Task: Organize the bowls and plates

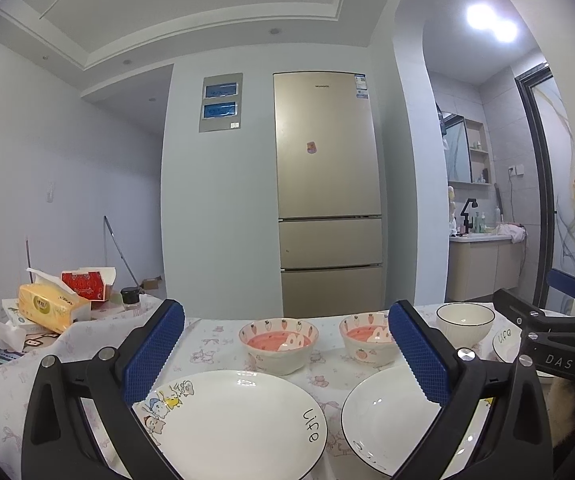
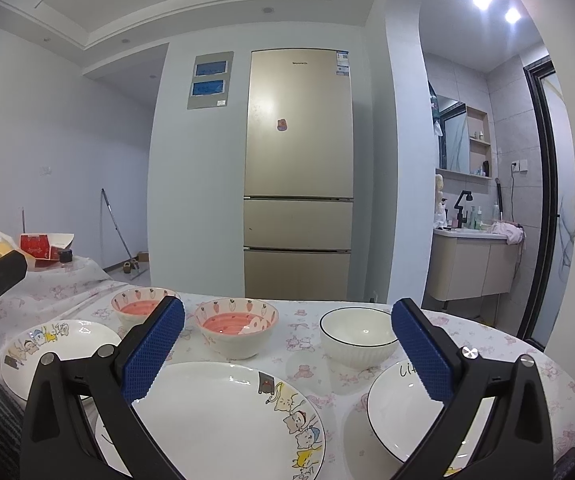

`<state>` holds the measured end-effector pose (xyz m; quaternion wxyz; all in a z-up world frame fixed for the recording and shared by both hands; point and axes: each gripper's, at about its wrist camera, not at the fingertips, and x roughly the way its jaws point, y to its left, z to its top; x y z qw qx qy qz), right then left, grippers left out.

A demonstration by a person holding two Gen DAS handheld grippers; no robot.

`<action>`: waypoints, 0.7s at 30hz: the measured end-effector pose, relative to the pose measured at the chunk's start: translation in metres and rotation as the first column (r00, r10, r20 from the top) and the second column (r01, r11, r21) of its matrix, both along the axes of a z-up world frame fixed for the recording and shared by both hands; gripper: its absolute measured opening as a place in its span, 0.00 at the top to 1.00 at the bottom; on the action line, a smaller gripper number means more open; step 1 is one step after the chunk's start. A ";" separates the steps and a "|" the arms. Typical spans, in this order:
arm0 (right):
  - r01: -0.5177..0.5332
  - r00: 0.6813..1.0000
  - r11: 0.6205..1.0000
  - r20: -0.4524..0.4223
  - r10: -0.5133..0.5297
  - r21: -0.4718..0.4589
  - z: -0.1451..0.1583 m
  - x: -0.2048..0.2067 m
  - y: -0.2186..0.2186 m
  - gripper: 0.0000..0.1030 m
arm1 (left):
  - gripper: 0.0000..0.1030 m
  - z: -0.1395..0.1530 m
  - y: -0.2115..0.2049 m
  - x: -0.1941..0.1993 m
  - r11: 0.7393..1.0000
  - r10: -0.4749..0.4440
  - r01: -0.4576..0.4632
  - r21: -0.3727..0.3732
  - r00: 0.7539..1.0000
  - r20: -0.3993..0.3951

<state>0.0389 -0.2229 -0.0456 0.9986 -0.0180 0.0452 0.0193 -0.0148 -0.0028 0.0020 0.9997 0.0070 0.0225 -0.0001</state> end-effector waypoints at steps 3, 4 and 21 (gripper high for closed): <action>0.008 1.000 1.000 0.001 -0.008 -0.003 -0.001 -0.001 0.001 0.00 | 0.00 -0.001 -0.002 -0.002 1.000 0.002 -0.002 -0.001 1.000 0.002; 0.011 1.000 1.000 0.004 -0.010 -0.005 -0.001 -0.001 0.001 0.00 | 0.00 -0.001 -0.003 -0.003 1.000 0.005 -0.005 0.003 1.000 0.002; -0.018 0.999 0.998 0.030 0.020 -0.062 0.032 -0.011 0.012 0.00 | 0.00 0.043 0.017 -0.010 1.000 0.003 -0.002 -0.021 0.999 0.034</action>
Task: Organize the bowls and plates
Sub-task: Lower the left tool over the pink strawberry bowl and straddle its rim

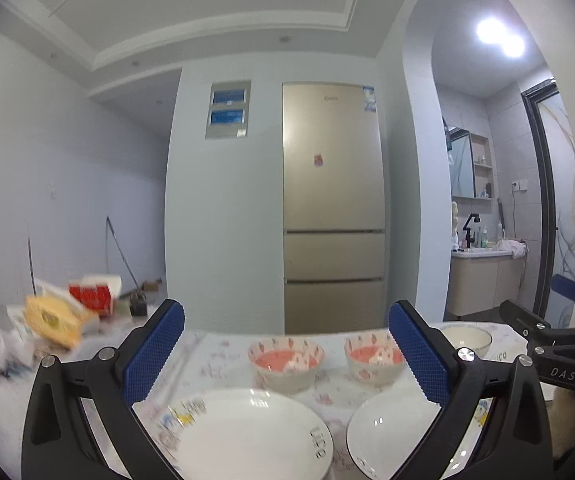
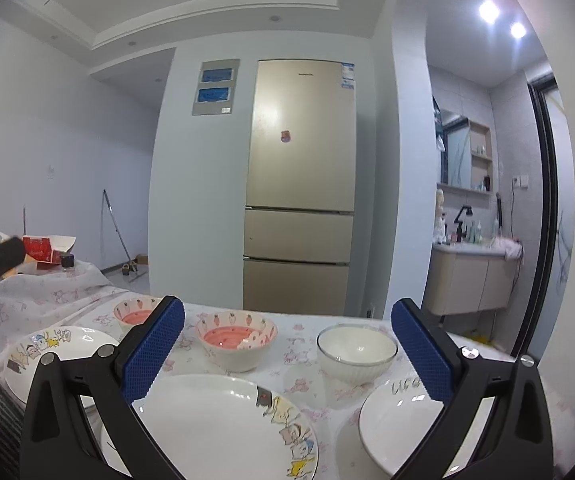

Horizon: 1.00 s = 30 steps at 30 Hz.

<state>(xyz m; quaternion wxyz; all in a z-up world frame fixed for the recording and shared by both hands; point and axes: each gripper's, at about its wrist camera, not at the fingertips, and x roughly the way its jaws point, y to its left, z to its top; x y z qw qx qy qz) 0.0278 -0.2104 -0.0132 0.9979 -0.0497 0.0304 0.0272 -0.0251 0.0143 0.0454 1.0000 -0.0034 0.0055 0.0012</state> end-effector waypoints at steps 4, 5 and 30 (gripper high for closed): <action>-0.028 1.000 0.999 -0.006 0.028 -0.026 0.036 -0.005 0.013 0.00 | 0.00 0.030 0.003 -0.009 0.999 0.000 -0.001 0.034 0.999 0.040; -0.032 0.999 0.999 -0.006 0.032 -0.023 0.046 -0.006 0.015 0.00 | 0.00 0.039 0.004 -0.010 0.999 0.005 -0.006 0.038 0.999 0.049; 0.051 0.998 0.973 0.013 -0.056 0.226 0.220 0.059 0.039 0.00 | 0.00 0.229 0.040 0.047 0.996 0.076 -0.068 -0.053 0.983 0.167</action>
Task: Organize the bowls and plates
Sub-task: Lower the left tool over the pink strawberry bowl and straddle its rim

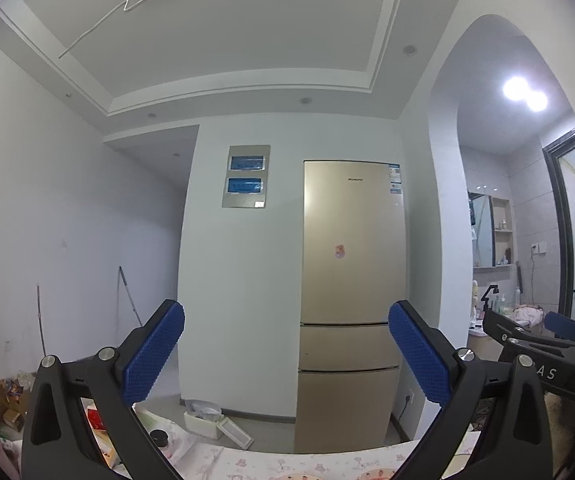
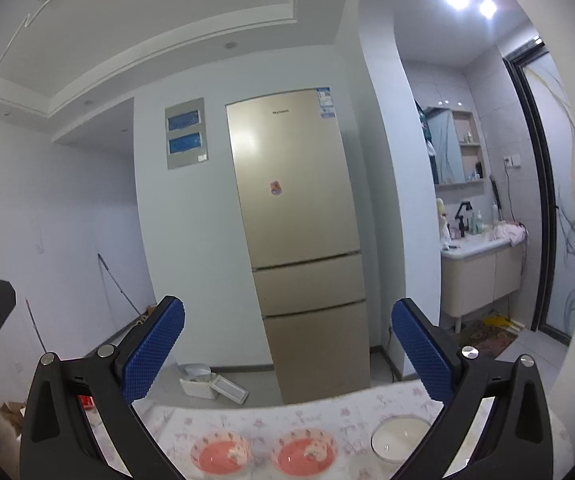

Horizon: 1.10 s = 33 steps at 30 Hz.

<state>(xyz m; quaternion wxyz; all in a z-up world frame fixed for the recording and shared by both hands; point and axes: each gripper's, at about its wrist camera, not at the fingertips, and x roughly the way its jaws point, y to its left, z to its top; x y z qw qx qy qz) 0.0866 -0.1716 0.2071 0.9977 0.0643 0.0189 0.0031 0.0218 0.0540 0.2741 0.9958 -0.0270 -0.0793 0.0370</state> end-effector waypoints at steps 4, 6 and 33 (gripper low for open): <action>-0.068 0.997 0.997 -0.016 0.069 0.029 -0.010 0.014 0.006 0.00 | 0.00 -0.013 0.010 0.027 0.999 0.034 -0.036 -0.022 0.995 -0.098; -0.100 0.994 0.994 -0.038 0.102 0.045 -0.022 0.025 0.008 0.00 | 0.00 -0.030 0.016 0.043 0.999 0.001 -0.008 -0.045 0.989 -0.145; -0.262 0.780 0.940 -0.527 0.339 0.217 -0.170 0.177 0.037 0.23 | 0.28 -0.191 0.042 0.235 0.980 -0.132 -0.026 -0.199 0.667 -0.733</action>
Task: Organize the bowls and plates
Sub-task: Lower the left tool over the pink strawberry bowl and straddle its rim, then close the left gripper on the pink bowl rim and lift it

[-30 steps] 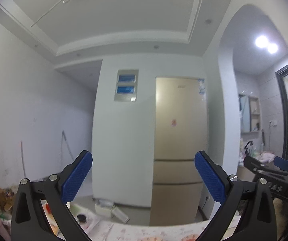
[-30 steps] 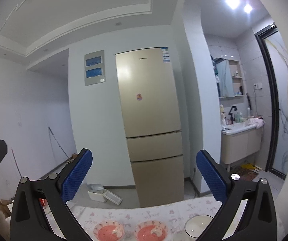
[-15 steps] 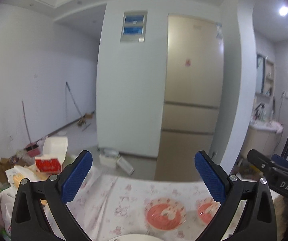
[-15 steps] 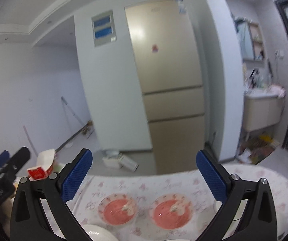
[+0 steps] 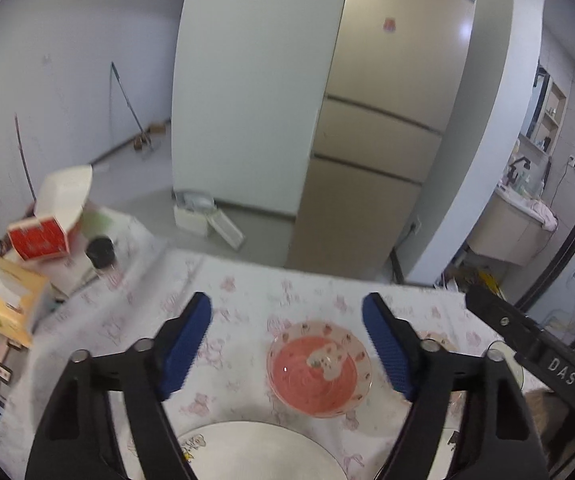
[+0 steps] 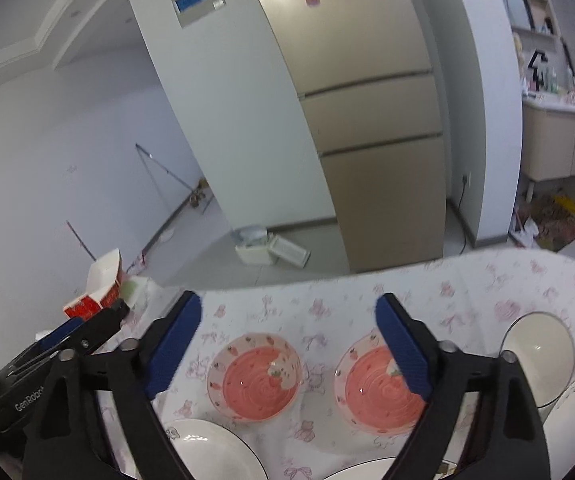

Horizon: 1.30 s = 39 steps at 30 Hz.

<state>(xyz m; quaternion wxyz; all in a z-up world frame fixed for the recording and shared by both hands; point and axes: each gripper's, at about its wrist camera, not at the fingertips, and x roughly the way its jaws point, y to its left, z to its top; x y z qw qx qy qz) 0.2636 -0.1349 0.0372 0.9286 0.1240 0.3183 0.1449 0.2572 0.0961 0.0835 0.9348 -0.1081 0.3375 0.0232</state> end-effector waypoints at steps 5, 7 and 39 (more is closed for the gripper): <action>-0.050 0.994 0.999 -0.099 0.049 -0.006 -0.022 0.018 0.014 0.35 | 0.40 -0.021 0.001 0.014 0.999 -0.018 0.016 -0.033 0.997 -0.074; -0.073 0.988 0.997 -0.141 0.070 -0.017 -0.033 0.023 0.019 0.40 | 0.40 -0.029 0.002 0.019 0.998 -0.027 0.022 -0.053 0.995 -0.095; -0.211 0.883 0.975 -0.440 0.163 -0.063 -0.141 0.070 0.056 0.89 | 0.90 -0.143 0.004 0.077 0.994 -0.040 -0.003 -0.112 0.925 -0.377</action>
